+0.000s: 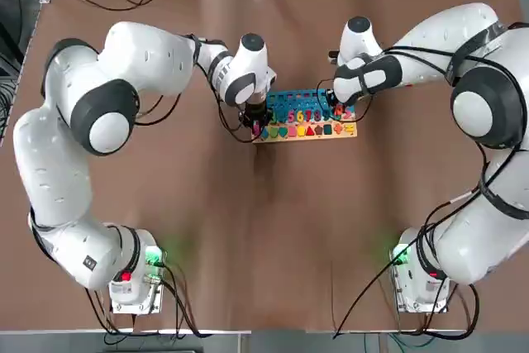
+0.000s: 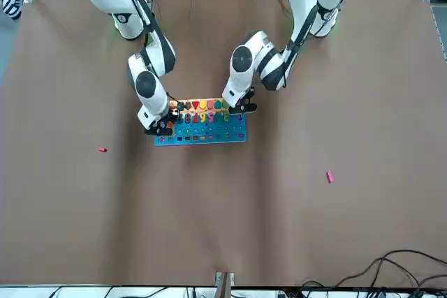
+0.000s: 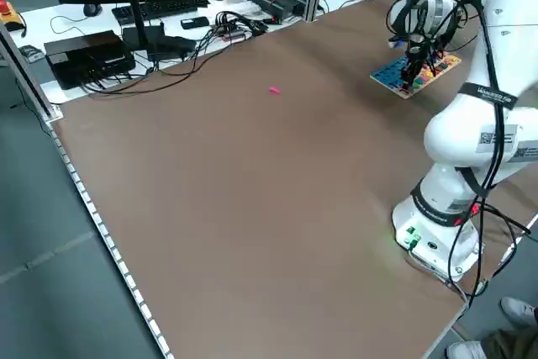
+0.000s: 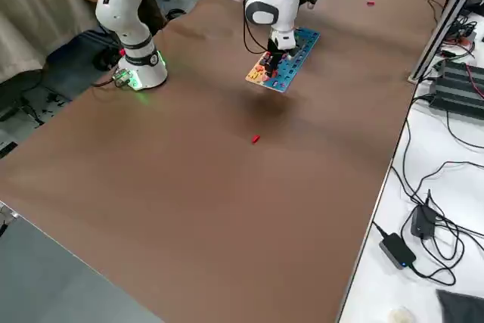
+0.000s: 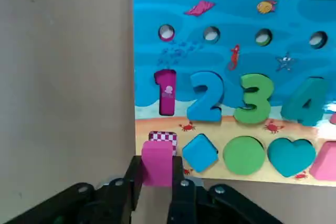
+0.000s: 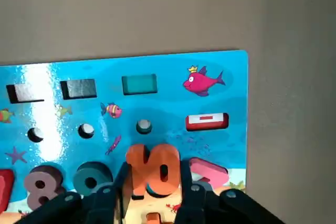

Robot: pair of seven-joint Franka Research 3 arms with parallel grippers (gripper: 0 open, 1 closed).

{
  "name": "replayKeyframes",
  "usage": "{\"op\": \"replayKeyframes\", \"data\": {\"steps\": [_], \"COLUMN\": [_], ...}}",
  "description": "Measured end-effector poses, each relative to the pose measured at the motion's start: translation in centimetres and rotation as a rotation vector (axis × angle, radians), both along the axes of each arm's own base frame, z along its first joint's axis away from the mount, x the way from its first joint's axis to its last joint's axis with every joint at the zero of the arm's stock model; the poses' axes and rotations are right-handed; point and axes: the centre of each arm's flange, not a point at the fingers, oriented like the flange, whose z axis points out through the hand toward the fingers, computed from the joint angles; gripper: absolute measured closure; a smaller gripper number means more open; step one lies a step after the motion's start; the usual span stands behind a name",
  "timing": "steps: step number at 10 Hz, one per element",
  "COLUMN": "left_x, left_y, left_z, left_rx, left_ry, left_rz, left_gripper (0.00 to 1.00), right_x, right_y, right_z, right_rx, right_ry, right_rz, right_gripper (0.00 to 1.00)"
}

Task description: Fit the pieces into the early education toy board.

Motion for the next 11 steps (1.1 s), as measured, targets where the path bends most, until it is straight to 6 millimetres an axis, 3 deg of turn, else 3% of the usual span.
{"op": "replayKeyframes", "data": {"steps": [3, 11], "left_x": [0.4, 0.6], "left_y": [-0.4, -0.5], "left_z": [-1.0, -1.1], "left_rx": [-0.007, -0.013], "left_ry": [0.007, 0.004], "left_rz": [0.005, 0.008], "left_gripper": [0.74, 0.74], "right_x": [-0.4, -1.1], "right_y": [0.0, -0.3], "right_z": [0.0, -0.1], "right_rx": [-0.002, -0.007], "right_ry": [0.004, 0.012], "right_rz": [0.003, 0.004], "right_gripper": [0.6, 0.6]}}
